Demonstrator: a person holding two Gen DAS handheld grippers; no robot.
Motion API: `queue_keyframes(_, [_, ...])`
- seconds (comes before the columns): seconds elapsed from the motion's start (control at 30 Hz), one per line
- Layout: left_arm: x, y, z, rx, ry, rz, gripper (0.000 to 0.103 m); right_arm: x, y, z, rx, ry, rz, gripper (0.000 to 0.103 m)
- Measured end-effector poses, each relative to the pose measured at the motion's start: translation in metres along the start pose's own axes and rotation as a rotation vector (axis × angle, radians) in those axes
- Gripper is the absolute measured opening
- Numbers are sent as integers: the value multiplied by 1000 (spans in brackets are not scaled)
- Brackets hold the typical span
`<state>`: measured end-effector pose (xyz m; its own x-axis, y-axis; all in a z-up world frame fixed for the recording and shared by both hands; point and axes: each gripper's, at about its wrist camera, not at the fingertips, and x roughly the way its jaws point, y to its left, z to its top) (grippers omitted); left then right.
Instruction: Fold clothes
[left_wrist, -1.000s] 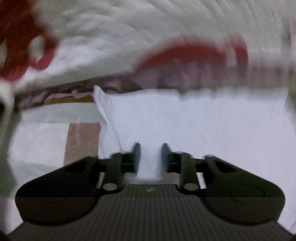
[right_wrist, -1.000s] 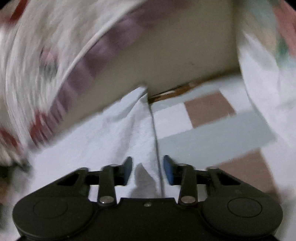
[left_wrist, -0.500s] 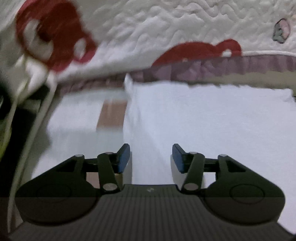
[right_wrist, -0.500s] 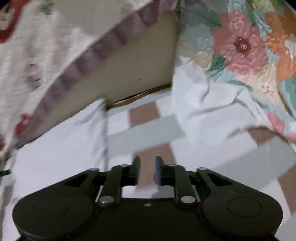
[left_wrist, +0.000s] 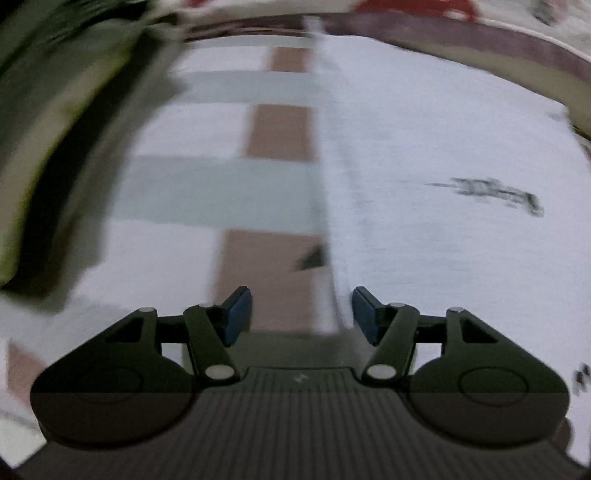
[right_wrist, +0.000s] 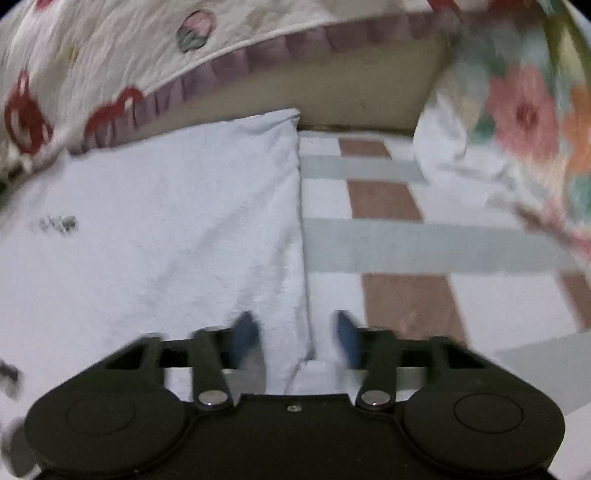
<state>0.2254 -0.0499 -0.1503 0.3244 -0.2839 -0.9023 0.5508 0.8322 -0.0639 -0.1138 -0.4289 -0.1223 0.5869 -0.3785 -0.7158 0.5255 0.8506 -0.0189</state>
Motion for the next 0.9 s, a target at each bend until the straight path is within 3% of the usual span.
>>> queue_keyframes(0.03, [-3, 7, -3, -17, -8, 24, 60, 0, 0, 0, -23, 6, -66, 2])
queue_keyframes(0.13, [-19, 25, -13, -39, -29, 120, 60, -1, -13, -1, -15, 8, -215, 0])
queue_keyframes(0.2, [-35, 39, -18, -44, -41, 120, 60, -12, -24, 3, 77, 12, -218, 0])
queue_keyframes(0.27, [-49, 53, -21, -27, -17, 101, 60, -34, -21, 9, 99, -26, -204, 10])
queue_keyframes(0.33, [-63, 67, -24, -10, 9, 83, 63, -54, -12, 16, 117, -65, -88, 17])
queue_keyframes(0.37, [-69, 75, -27, -12, 30, 52, 64, -63, -4, 20, 116, -83, -10, 31])
queue_keyframes(0.43, [-81, 93, -33, -39, 81, -14, 65, -78, 21, 27, 81, -124, 152, 43])
queue_keyframes(0.53, [-95, 121, -43, -134, 103, 8, 65, -91, 69, 35, 9, -146, 364, 45])
queue_keyframes(0.63, [-88, 122, -48, -123, 143, -41, 65, -95, 125, 39, -70, -121, 510, 48])
queue_keyframes(0.8, [-76, 124, -56, -101, 210, -127, 66, -106, 225, 28, -330, -37, 718, 50])
queue_keyframes(0.9, [-56, 118, -63, -92, 245, -162, 66, -107, 281, 9, -503, 26, 792, 51])
